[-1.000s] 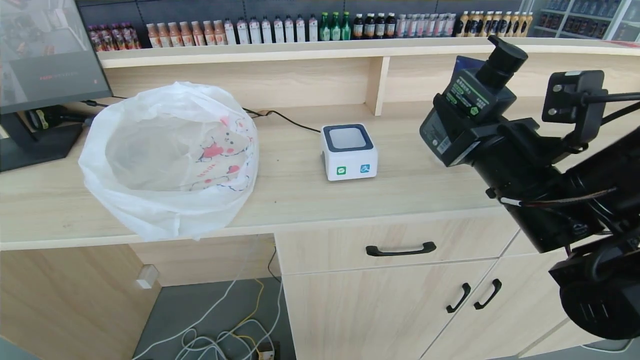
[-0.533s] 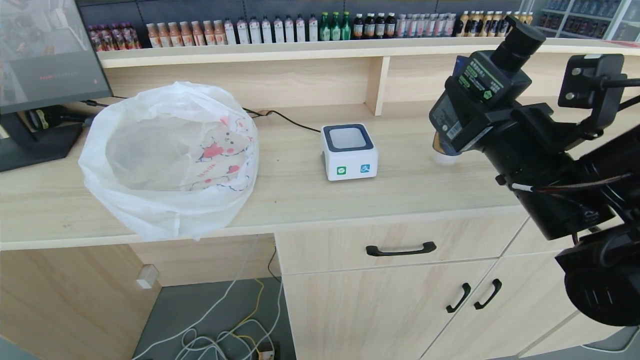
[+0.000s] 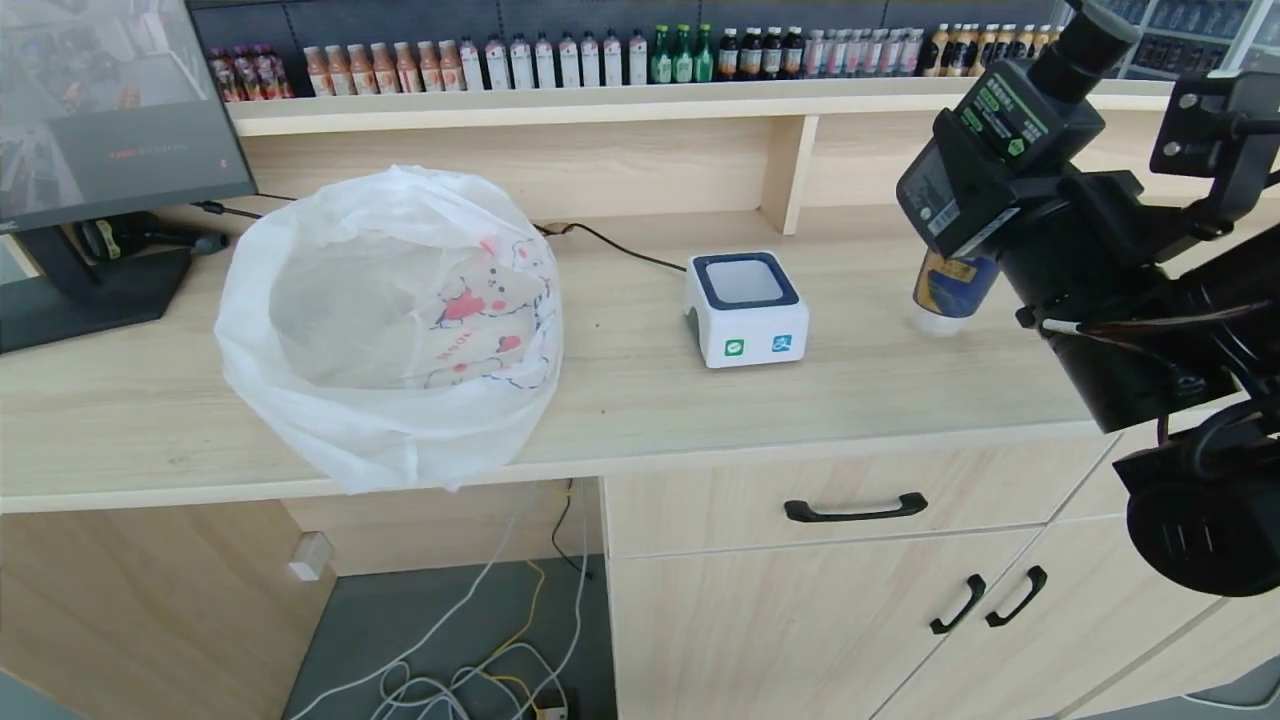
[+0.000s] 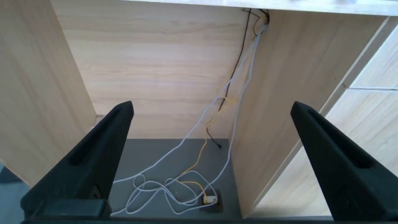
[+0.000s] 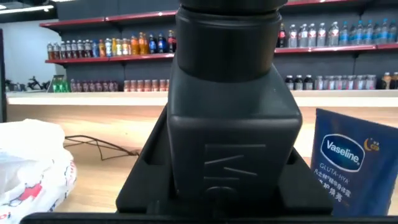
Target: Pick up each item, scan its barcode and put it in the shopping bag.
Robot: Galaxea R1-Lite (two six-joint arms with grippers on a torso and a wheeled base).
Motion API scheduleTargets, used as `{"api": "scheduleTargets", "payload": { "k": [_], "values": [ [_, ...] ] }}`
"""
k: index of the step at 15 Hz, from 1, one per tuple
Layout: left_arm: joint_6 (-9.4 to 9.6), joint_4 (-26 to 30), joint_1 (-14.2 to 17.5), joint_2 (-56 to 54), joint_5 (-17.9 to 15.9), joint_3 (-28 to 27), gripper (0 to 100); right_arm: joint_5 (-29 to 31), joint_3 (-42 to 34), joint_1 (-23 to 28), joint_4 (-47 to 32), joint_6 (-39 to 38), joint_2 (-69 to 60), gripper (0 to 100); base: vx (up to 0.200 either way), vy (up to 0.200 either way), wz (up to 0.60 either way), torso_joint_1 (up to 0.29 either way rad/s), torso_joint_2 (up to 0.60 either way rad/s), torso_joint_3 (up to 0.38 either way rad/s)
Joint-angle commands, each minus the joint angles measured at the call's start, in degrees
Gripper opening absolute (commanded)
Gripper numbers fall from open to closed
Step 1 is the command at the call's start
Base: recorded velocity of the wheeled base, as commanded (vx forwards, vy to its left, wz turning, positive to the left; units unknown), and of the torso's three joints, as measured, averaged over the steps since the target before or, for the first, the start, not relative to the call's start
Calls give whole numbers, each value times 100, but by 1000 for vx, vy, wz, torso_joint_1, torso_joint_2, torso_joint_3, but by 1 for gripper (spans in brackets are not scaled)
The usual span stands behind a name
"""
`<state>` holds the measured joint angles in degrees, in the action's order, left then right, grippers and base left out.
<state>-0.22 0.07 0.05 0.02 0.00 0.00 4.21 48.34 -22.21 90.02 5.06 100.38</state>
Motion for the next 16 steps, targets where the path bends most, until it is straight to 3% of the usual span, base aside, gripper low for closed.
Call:
{"api": "scheduleTargets", "payload": {
  "k": [1, 4, 11, 13, 16],
  "values": [
    [-4, 1, 4, -2, 0, 0, 100, 19, 9, 24, -2, -31, 8, 0, 0, 200, 0, -12, 2, 2],
    [-4, 1, 4, -2, 0, 0, 100, 19, -114, -11, -2, -75, -9, 0, 0, 200, 0, 4, -1, 2],
    [22, 1, -5, -2, 0, 0, 100, 370, -448, -3, -2, -93, -106, 0, 0, 0, 0, 0, 0, 0],
    [22, 1, 4, -2, 0, 0, 100, -139, -615, 68, -2, -102, -256, 0, 0, 0, 0, 0, 0, 0],
    [22, 1, 4, -2, 0, 0, 100, -341, -439, 147, -2, 259, -106, 0, 0, 0, 0, 0, 0, 0]
  ]
}}
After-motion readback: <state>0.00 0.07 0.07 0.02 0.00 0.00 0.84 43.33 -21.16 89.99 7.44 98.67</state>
